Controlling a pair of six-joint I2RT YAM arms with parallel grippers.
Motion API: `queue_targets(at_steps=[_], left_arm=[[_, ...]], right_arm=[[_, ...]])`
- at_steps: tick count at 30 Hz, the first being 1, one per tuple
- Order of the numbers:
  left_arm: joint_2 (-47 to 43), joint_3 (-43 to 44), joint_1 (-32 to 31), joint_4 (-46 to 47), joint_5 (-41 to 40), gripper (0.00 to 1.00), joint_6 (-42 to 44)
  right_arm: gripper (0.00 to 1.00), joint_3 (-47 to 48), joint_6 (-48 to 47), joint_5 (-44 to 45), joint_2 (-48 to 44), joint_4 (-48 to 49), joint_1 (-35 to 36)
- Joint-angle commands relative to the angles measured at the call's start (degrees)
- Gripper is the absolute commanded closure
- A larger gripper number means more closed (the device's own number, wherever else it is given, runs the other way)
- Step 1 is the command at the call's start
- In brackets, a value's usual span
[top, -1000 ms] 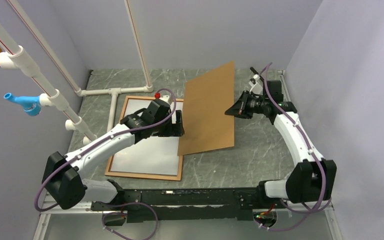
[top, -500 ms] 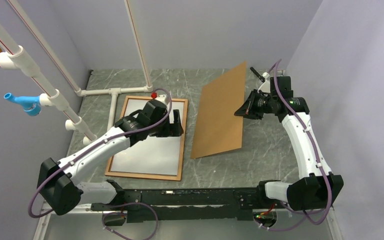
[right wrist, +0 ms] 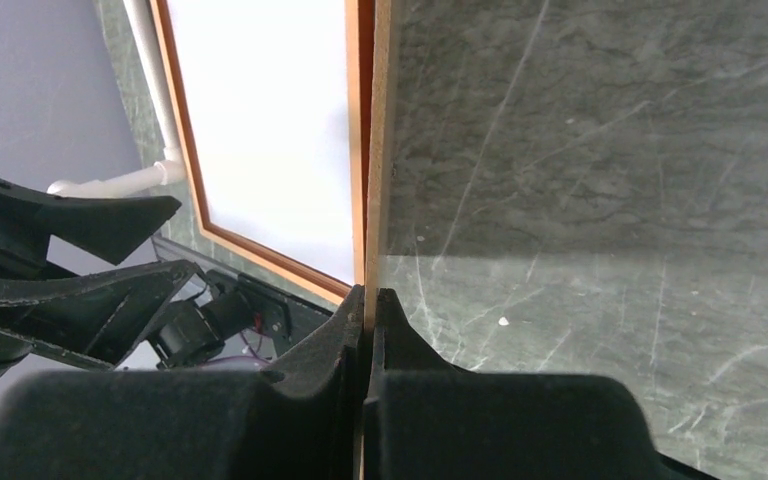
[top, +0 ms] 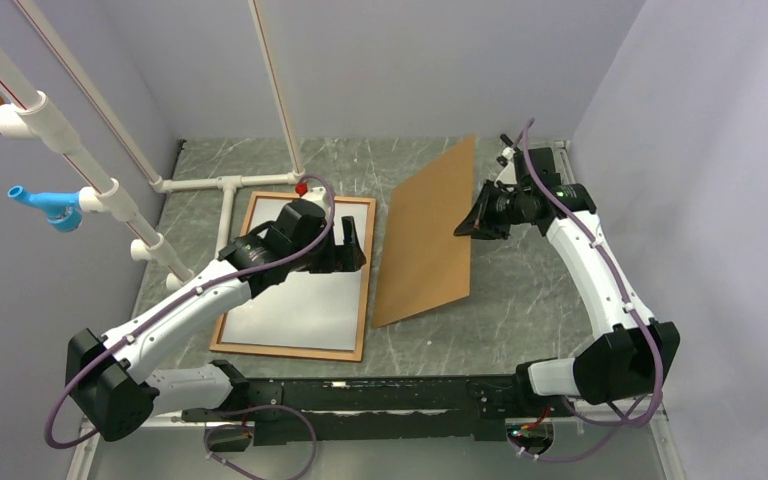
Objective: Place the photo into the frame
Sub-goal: Turn over the photo frame item at the center of the board.
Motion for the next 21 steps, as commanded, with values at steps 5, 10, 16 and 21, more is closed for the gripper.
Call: queue_targets(at_steps=[5,10,16,21], left_arm=[[-1.34,0.47,0.17,-0.14,-0.38,0.03,-0.14],[-1.97,0.89,0.22,-0.35,-0.61,0.02,0.00],[-2.85,1.29,0.24,-0.85,-0.53,0.02,0.09],[-4.23,1.48,0.27,-0.18,0.46,0.01,0.03]], right_arm=[[1.00,4.42,2.81,0.06,2.73,5.02,4.86],[0.88,6.85,3.02,-1.09,4.18,5.81,6.85],[0.42,9.52,3.82,-3.69,3.59,8.61,7.67],[0.28,9.10,5.38,-9.39,4.26,13.07,9.12]])
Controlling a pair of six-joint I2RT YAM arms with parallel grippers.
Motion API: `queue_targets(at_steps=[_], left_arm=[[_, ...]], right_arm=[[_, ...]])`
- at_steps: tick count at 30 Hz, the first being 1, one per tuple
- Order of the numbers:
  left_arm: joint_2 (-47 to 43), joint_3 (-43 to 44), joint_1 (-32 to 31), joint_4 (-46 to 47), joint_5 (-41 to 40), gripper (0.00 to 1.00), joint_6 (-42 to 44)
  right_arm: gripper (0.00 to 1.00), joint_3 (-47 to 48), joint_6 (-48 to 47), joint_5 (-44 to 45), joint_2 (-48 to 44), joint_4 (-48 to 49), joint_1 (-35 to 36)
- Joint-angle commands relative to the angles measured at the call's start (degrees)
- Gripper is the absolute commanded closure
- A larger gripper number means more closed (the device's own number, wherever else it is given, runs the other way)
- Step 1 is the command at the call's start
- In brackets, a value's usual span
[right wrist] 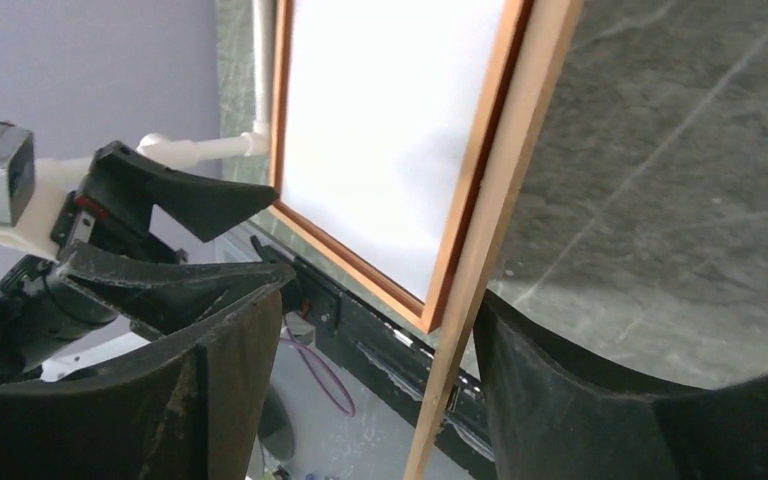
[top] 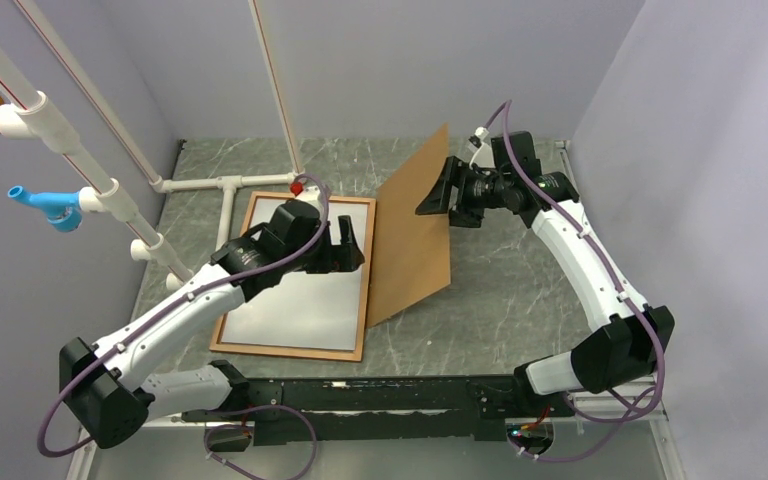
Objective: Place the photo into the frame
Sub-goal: Turn over the photo frame item at the center of the board.
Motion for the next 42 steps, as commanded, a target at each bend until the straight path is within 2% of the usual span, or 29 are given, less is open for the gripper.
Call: queue_targets(at_steps=[1,6,9,14,19,26,31,36,42], left_arm=[[-2.67,1.59,0.38,0.49,0.77,0.01,-0.12],[-4.98,1.49,1.54,1.01,2.68,0.01,-1.23],[-7.19,0.89,3.26,1.67,5.20,0.01,-2.19],[-11.50,-1.49,7.01,4.04,9.22,0.00,-3.54],[-13.89,-3.95,11.75,6.81,16.37,0.01,-4.91],[-17.25,-10.31,17.43,18.04,28.52,0.01,-9.55],[-20.15,-13.33,21.15,23.72,34.35,0.01,-12.39],[-21.77,-13.50,23.03,26.09,37.40,0.01,-13.45],[-21.54,-11.67,23.11,23.70,37.87,0.01,-11.35]], right_arm=[[0.26,2.28,2.30,-6.22,0.01,7.20,1.85],[0.23,1.41,4.43,-8.20,-0.04,11.58,4.19],[0.21,0.51,6.65,-9.96,-0.23,16.42,5.69],[0.17,2.01,7.15,-11.70,2.40,19.19,9.94],[0.14,2.36,9.17,-13.53,3.98,24.56,14.58],[0.13,1.75,9.20,-12.79,4.93,25.04,17.20],[0.12,0.03,9.81,-13.83,4.55,27.18,17.97],[0.12,-0.85,9.73,-14.50,3.99,28.07,18.31],[0.12,-2.76,9.57,-14.72,3.76,28.50,18.25]])
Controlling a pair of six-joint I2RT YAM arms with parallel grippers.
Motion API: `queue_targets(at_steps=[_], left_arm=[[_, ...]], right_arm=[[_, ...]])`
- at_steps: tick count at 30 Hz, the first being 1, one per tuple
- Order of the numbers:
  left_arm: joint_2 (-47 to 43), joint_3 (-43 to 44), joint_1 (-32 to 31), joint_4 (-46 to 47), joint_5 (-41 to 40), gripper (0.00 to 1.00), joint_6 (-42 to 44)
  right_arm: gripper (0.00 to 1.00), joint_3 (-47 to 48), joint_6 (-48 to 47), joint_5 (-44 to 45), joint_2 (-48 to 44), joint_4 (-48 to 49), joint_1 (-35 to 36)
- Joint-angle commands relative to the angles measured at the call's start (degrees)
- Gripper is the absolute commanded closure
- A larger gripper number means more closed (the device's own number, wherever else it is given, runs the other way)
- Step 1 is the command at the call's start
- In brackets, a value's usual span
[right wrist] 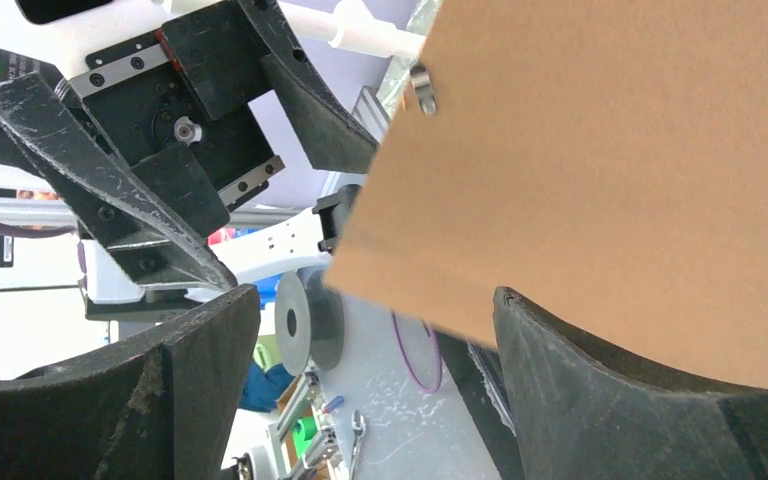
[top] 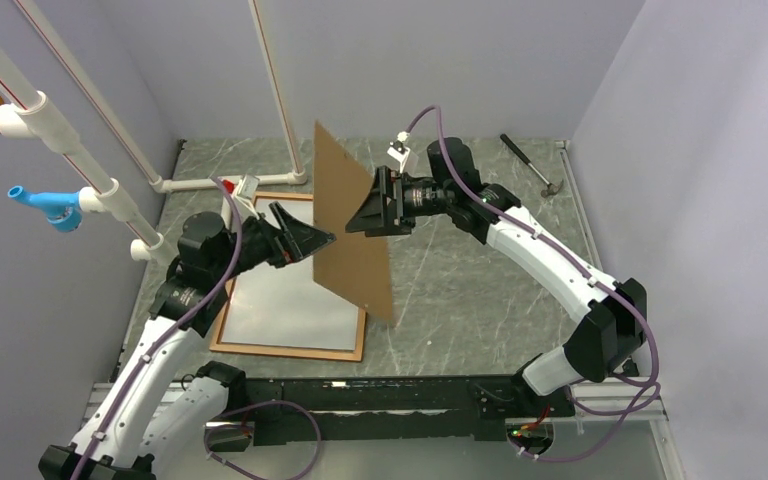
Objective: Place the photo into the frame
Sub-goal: Turn over the photo frame item at the center of the board.
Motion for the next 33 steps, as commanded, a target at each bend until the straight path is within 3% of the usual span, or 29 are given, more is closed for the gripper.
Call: queue_targets(at_steps=[1,8,16,23,27,33], left_arm=[[0.39,2.72,0.16,0.50,2.73,0.01,1.51],[2.52,4.83,0.16,-8.82,-1.91,0.01,7.83],[7.91,1.09,0.22,-12.10,-7.89,0.01,10.51],[13.99,-2.63,1.61,-16.19,-14.43,0.00,12.45],[17.48,-7.10,4.12,-13.04,-12.80,0.01,12.48],[20.89,-14.38,8.72,-5.20,-8.05,0.01,12.16]], right_arm=[[0.12,-1.32,0.23,-1.69,-1.42,3.02,0.22],[0.12,-2.47,-2.98,0.25,-1.68,-0.84,0.15],[0.11,-4.50,-11.48,15.50,-1.74,-12.87,-1.37],[0.10,-14.92,-13.01,17.38,0.39,-9.61,-8.35],[0.10,-21.41,-12.47,16.13,2.88,-4.04,-12.83],[0.11,-24.65,-12.39,15.76,8.92,0.02,-13.49]])
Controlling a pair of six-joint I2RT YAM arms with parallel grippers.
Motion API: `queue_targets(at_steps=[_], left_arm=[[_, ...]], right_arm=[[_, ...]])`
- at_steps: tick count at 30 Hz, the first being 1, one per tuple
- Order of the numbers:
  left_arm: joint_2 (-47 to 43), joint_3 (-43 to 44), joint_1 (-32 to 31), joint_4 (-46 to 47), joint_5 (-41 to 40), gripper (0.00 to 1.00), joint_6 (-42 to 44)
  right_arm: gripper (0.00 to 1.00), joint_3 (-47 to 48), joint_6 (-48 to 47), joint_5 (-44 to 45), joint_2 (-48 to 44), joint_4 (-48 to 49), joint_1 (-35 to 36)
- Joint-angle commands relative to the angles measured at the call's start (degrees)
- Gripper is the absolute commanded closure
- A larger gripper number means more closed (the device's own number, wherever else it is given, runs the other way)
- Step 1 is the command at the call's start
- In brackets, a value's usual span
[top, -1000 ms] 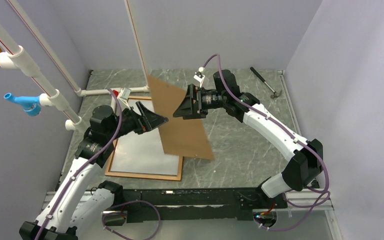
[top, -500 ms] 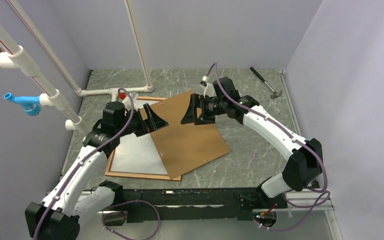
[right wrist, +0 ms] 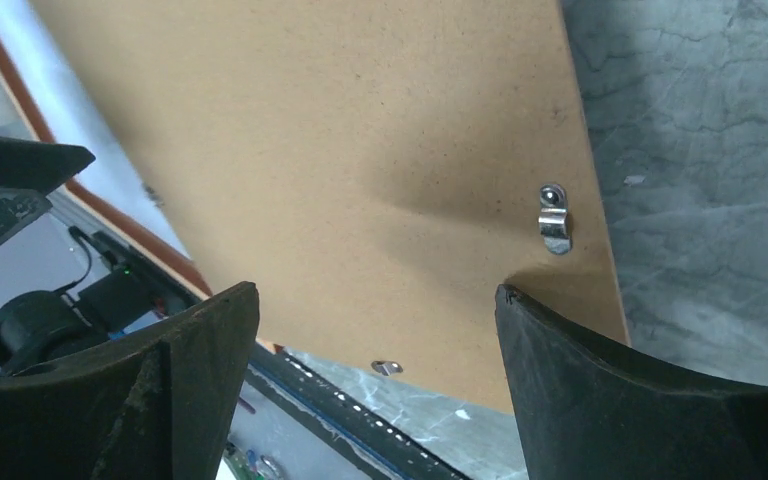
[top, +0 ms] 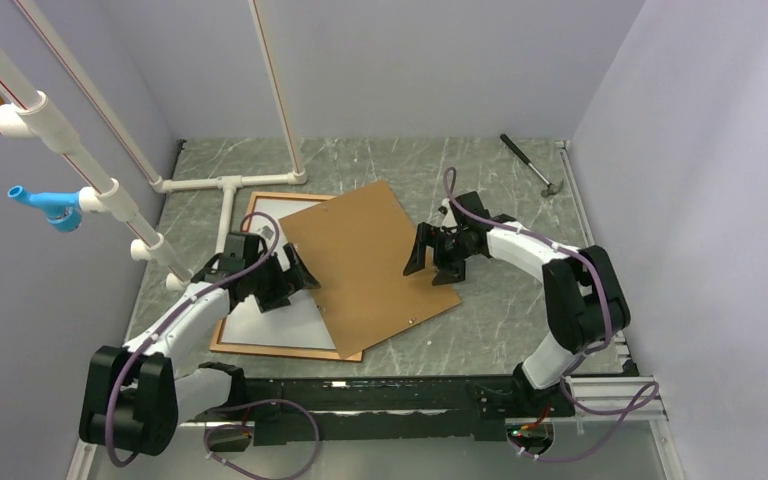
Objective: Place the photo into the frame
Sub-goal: Turn over the photo frame item at the center of the board, then pick up the photo frame item at the center of the board.
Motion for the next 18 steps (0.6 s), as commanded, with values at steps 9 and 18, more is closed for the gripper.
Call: queue_targets(at_steps=[9,18], left_arm=[[2.68,-12.09,6.47,26.90,14.52,0.08,-2.42],[5.22,-20.09,6.47,51.80,16.79,0.19,-12.49]], right_arm=[[0.12,-4.80,-0.10,1.56,7.13,9.75,0.19],[0.13,-7.18,0.89,-0.25,8.89,13.12,0.06]])
